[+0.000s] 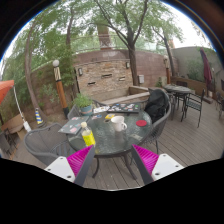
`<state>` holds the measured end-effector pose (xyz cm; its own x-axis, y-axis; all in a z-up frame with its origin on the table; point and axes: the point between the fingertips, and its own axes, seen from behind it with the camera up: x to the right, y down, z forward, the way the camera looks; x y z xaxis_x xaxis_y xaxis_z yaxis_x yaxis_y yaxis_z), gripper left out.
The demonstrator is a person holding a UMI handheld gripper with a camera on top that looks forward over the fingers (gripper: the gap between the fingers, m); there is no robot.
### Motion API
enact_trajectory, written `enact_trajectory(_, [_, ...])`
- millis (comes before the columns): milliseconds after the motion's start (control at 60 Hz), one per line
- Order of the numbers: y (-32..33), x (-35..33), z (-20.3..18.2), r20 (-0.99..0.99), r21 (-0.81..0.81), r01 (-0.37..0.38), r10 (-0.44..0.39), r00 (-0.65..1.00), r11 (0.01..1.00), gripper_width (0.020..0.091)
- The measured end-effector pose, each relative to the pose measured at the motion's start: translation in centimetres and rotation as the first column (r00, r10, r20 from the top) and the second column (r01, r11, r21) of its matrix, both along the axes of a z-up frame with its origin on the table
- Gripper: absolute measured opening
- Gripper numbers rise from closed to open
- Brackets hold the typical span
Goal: Pour water
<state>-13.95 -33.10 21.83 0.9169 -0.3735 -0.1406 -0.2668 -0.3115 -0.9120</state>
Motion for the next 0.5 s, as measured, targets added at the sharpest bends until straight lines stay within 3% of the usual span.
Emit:
enact_trajectory(267, [2.1,-0.1,0.1,0.147,0.049,0.081,-0.088,0.985,0.995,0.0833])
enact_trajectory(500, [7.7,-6.9,-3.6,0.142,-0.031,0.049,-0.044,0.989,0.998,0.0844])
